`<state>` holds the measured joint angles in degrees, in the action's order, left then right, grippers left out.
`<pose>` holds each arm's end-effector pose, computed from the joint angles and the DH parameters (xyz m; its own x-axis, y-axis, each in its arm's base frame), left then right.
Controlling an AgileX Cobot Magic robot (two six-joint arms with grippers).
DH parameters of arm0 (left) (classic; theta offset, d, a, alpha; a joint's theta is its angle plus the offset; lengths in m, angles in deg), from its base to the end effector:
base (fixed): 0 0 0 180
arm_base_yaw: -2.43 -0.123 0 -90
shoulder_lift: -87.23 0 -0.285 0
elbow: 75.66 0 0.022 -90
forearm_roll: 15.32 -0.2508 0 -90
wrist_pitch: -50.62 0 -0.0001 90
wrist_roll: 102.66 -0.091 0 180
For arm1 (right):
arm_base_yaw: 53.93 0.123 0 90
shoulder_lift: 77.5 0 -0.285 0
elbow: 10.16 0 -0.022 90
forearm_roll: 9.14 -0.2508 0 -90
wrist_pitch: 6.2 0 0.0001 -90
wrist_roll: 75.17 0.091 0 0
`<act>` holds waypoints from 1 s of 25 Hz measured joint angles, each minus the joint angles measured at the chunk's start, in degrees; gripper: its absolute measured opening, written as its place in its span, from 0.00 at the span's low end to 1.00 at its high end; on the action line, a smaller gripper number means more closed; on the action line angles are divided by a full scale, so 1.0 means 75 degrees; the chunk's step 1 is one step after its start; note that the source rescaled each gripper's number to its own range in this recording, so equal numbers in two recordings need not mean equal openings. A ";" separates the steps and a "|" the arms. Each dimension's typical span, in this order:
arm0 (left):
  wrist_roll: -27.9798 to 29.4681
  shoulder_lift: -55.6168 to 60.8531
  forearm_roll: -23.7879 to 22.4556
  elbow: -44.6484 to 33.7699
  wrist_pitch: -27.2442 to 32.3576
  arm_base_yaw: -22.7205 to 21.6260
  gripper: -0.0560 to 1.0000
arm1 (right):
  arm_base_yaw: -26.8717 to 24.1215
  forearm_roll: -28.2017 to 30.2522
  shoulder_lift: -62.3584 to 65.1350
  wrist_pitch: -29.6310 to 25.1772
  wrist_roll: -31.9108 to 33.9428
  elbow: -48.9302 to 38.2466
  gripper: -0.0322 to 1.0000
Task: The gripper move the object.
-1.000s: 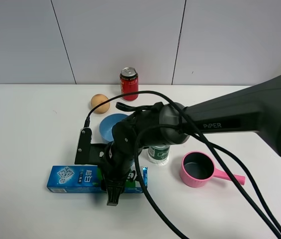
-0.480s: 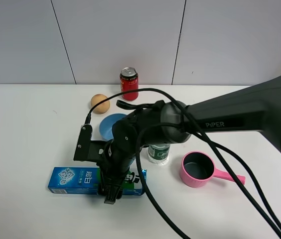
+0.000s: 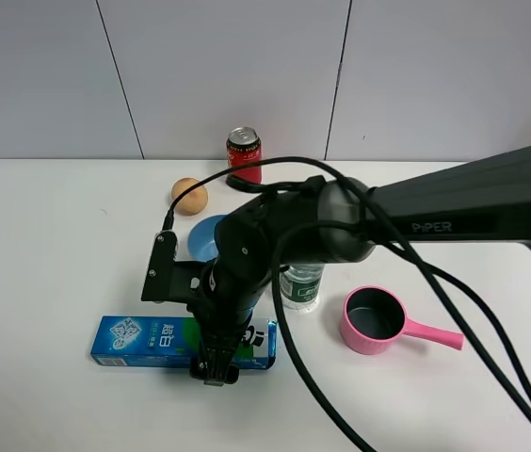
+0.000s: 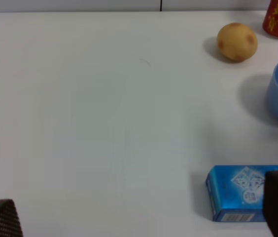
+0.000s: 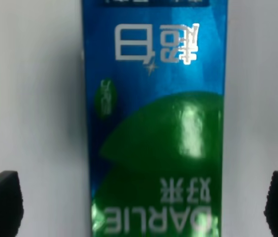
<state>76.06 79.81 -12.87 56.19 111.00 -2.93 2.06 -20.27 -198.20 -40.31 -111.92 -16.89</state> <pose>-0.0061 -0.0040 0.2799 -0.4354 -0.0396 -0.8994 -0.0596 0.9981 -0.0152 0.2085 0.3266 0.1475 -0.0796 -0.9387 -0.3355 -0.9927 0.1054 -0.0592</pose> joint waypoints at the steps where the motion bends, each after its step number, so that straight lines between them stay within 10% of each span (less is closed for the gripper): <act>1: 0.0000 0.0000 0.0000 0.0000 0.0000 0.0000 1.00 | 0.0000 -0.0014 0.0163 -0.0074 0.0181 0.0000 1.00; 25: 0.0000 0.0000 0.0000 0.0000 0.0000 0.0000 1.00 | 0.0000 0.2305 0.3775 -0.1171 0.5646 0.0009 1.00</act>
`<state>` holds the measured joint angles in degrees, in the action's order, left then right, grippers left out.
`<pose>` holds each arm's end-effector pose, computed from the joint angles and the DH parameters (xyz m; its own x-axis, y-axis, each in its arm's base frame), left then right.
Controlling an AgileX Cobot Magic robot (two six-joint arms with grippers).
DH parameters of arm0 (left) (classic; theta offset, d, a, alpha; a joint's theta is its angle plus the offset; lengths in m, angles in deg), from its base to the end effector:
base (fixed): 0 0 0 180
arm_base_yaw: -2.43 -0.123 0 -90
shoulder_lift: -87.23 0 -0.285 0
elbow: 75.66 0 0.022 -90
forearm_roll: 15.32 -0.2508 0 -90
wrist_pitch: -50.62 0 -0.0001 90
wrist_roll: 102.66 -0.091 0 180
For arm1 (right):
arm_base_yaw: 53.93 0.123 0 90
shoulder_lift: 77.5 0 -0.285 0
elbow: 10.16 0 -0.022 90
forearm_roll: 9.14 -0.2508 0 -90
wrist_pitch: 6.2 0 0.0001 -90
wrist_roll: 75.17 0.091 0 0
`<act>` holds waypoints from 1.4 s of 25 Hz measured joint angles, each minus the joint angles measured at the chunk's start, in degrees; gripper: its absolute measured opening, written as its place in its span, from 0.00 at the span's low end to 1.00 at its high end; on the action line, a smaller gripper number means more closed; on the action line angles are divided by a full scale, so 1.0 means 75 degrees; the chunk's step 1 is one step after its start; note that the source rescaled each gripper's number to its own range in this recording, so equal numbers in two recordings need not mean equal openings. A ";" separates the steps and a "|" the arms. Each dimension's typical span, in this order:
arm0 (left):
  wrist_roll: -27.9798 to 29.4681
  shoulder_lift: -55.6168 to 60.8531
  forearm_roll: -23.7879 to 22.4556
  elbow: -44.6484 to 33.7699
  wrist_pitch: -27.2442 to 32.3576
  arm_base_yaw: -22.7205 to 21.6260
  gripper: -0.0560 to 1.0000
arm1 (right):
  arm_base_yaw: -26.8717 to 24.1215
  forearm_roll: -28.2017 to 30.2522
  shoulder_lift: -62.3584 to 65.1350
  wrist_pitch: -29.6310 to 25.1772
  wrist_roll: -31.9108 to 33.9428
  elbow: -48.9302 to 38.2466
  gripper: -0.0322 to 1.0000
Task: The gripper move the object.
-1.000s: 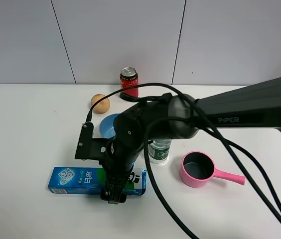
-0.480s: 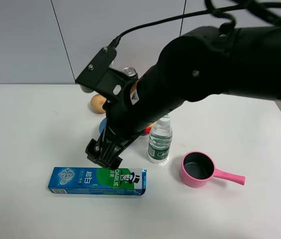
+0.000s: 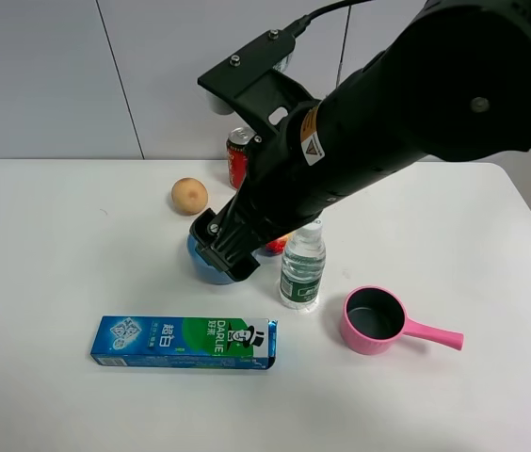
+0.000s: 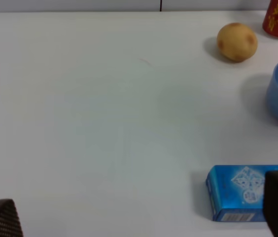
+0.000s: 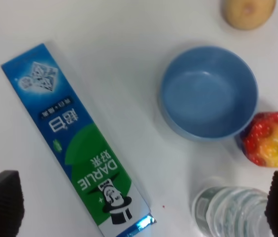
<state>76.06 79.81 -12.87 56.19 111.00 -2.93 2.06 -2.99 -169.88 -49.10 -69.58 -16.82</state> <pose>-0.0061 -0.0040 0.2799 -0.4354 -0.0396 -0.8994 -0.0596 0.9981 -0.0152 0.1840 0.2608 0.3187 -0.4544 -0.6399 -0.6197 -0.7931 0.6074 -0.0457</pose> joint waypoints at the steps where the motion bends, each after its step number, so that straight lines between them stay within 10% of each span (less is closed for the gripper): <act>1: 0.0000 0.0000 0.0000 0.0000 0.0000 0.0000 1.00 | 0.0000 0.0013 0.0000 0.0000 0.0031 0.0000 1.00; 11: 0.0000 0.0000 0.0000 0.0000 0.0000 0.0000 1.00 | -0.0325 0.0156 0.0000 -0.0452 -0.0163 0.0000 1.00; 26: 0.0000 0.0000 0.0000 0.0000 0.0000 0.0000 1.00 | -0.6019 -0.0820 0.0888 -0.1786 -0.2071 0.0000 1.00; 35: 0.0000 0.0000 0.0000 0.0000 0.0000 0.0000 1.00 | -0.7989 -0.0820 0.2500 -0.3376 -0.2120 0.0000 1.00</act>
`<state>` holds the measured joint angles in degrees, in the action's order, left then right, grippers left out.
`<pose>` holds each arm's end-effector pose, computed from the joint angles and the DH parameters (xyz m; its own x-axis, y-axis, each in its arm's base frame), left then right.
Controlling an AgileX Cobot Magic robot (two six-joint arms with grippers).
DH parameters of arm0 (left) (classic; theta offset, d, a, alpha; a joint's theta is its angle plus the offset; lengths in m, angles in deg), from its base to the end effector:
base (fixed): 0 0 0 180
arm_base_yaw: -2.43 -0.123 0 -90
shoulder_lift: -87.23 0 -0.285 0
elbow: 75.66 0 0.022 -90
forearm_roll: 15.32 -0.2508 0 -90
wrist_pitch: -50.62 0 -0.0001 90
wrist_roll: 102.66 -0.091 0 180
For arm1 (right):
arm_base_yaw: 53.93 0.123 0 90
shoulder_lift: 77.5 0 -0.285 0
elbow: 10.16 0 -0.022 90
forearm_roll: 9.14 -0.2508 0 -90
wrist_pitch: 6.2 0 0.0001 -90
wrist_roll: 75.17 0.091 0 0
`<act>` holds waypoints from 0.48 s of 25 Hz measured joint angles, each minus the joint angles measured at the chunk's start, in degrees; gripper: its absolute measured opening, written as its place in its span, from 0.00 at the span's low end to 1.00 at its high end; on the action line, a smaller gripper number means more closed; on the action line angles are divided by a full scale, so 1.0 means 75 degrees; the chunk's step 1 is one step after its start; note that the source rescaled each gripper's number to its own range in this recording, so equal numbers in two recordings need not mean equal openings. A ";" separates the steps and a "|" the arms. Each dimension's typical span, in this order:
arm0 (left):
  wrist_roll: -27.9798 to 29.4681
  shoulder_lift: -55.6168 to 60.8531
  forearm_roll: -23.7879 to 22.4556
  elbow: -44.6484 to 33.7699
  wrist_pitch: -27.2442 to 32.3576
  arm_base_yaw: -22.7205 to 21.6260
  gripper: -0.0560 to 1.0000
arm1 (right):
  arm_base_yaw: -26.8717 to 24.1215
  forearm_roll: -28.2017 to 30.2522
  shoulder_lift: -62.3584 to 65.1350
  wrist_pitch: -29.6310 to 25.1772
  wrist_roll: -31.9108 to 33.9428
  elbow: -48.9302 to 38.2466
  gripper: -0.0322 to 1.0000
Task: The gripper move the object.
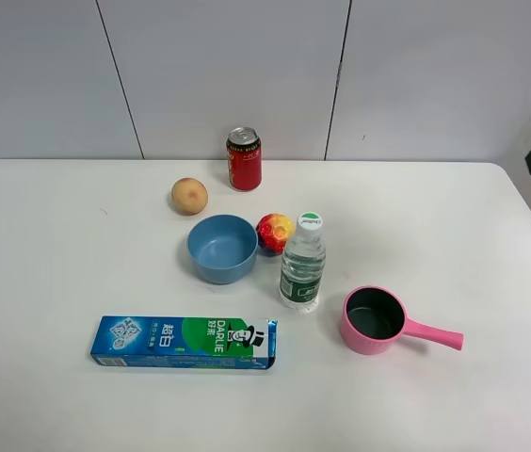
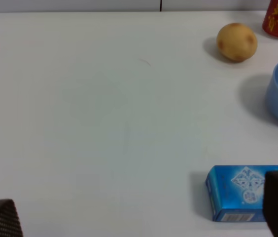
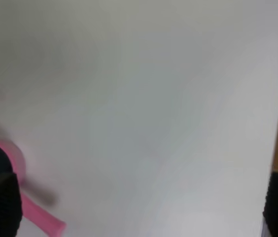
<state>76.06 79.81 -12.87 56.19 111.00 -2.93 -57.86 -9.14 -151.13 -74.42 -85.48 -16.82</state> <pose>-0.0061 -0.0040 0.2799 -0.4354 -0.0396 -0.8994 -0.0596 0.9981 -0.0152 0.2101 -0.0144 0.3828 -0.8493 -0.1211 -0.5139 -0.0848 0.9920 -0.0935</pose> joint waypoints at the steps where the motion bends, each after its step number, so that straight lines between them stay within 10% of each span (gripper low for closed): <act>1: 0.0000 0.0000 0.0000 0.0000 0.0000 0.0000 1.00 | -0.0132 0.0000 0.0233 -0.0081 0.0000 0.0000 1.00; 12: 0.0000 0.0000 0.0000 0.0000 0.0000 0.0000 1.00 | -0.0622 -0.0326 0.3334 -0.0054 0.0249 -0.1639 1.00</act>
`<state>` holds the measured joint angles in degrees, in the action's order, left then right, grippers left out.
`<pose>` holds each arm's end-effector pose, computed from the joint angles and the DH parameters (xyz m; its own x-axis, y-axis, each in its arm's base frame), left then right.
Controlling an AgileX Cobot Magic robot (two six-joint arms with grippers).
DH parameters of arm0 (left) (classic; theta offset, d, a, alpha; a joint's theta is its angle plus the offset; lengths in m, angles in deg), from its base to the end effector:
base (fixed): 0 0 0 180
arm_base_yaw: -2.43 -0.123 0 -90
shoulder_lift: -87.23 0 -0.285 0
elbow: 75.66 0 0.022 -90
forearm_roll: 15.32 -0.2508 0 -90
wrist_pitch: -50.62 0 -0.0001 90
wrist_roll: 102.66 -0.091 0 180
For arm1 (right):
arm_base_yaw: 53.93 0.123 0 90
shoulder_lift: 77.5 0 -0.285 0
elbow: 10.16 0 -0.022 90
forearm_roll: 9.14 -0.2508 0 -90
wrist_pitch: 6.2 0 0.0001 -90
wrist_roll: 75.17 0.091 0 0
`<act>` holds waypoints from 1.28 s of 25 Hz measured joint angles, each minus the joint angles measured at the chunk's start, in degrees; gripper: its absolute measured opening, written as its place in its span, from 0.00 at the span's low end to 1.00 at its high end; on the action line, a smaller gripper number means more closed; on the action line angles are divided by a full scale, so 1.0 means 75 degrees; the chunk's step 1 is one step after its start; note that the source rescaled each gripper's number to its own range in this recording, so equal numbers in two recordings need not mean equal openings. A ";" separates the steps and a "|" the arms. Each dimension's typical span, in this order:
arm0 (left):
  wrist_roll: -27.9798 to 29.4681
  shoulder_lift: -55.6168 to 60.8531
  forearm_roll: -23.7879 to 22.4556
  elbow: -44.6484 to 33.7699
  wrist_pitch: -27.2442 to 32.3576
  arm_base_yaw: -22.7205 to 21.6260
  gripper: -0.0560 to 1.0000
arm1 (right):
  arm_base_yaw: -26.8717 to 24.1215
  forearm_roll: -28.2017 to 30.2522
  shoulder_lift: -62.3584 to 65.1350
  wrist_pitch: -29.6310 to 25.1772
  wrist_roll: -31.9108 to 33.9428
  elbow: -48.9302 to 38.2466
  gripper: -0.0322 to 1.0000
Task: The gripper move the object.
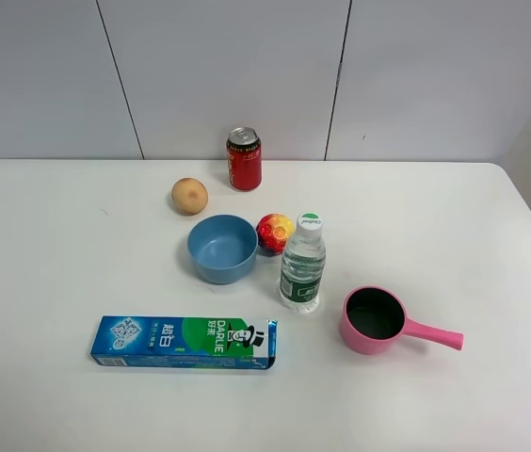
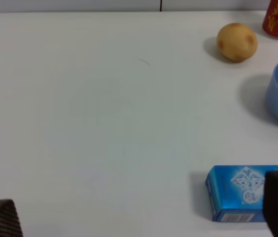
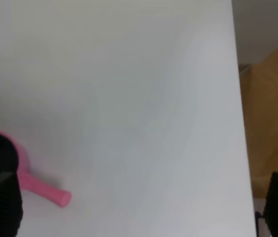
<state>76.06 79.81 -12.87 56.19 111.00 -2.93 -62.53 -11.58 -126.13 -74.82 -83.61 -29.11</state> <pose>-0.0061 -0.0040 0.2799 -0.4354 -0.0396 -0.8994 -0.0596 0.9981 -0.0152 0.0974 -0.0111 0.3872 -0.7233 -0.0234 -0.6901 0.0275 0.9977 -0.0626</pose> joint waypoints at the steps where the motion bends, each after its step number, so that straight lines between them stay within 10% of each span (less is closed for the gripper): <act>1: 0.0000 0.0000 0.0000 0.0000 0.0000 0.0000 1.00 | 0.0000 -0.0055 0.0338 0.0157 -0.0057 -0.0329 1.00; 10: 0.0000 0.0000 0.0000 0.0000 0.0000 0.0000 1.00 | 0.0023 -0.0211 0.3702 0.1710 -0.0143 -0.2892 1.00; 32: 0.0000 0.0000 0.0000 0.0000 0.0000 0.0000 1.00 | 0.0539 0.0005 0.5074 0.0967 0.0029 -0.3902 1.00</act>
<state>76.06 79.81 -12.87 56.19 111.00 -2.93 -58.49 -11.55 -88.07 -67.57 -83.39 -58.38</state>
